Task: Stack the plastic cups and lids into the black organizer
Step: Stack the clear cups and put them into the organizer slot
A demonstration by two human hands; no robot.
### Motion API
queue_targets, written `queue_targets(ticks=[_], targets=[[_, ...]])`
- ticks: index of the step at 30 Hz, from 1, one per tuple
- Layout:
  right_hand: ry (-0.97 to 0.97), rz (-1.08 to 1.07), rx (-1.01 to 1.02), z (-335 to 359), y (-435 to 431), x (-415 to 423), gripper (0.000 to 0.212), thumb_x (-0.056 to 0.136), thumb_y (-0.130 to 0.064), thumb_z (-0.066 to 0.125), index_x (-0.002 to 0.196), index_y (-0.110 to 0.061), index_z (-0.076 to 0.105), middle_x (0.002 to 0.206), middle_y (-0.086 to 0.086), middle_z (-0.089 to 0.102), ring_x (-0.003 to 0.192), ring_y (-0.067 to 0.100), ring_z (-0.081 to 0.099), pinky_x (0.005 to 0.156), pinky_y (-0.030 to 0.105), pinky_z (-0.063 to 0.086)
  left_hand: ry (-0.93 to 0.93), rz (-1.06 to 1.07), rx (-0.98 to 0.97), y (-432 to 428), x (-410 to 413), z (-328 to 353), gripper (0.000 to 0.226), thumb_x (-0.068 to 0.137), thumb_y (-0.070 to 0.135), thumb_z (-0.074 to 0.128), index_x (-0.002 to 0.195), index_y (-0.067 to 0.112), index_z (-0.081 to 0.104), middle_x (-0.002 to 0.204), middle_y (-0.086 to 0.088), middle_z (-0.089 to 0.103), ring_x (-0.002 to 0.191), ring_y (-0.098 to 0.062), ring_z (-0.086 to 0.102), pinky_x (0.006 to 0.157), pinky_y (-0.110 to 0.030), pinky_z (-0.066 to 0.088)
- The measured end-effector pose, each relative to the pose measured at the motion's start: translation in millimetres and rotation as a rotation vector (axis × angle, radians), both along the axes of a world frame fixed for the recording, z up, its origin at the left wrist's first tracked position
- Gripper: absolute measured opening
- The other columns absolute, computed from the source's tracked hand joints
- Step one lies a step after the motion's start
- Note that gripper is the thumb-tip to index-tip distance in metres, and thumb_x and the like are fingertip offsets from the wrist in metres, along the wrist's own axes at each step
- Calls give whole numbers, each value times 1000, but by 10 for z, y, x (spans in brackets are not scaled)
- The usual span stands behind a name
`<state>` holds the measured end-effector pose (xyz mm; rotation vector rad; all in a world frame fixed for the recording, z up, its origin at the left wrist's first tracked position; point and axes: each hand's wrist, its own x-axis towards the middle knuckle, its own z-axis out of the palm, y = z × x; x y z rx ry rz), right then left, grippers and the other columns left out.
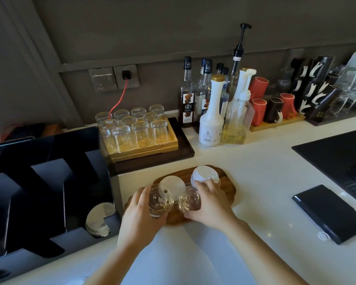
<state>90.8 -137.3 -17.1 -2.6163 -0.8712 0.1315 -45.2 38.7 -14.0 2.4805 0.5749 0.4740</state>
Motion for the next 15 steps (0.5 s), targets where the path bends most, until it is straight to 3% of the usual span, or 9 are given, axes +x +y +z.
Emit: queue_targets(ticks=[5, 11, 15], targets=[[-95, -20, -20, -92, 132, -115, 95, 63, -70, 71, 138, -19, 42, 124, 4, 45, 111, 28, 51, 90, 35, 47, -14, 40, -16, -15, -92, 70, 95, 74, 44, 85, 153, 18, 40, 146, -5, 54, 127, -27, 56, 98, -37, 51], [-96, -91, 150, -137, 114, -158, 95, 56, -57, 77, 138, -20, 47, 119, 3, 45, 109, 28, 49, 90, 33, 45, -17, 40, -20, -19, -102, 40, 96, 75, 43, 84, 154, 18, 38, 145, -5, 54, 126, -27, 57, 97, -34, 50], [6, -73, 331, -16, 34, -131, 100, 57, -51, 83, 143, -19, 45, 125, 1, 42, 121, 21, 41, 98, 24, 35, -5, 6, -57, -24, -96, 3, 100, 73, 45, 85, 156, 18, 35, 146, -4, 53, 126, -25, 57, 95, -29, 48]])
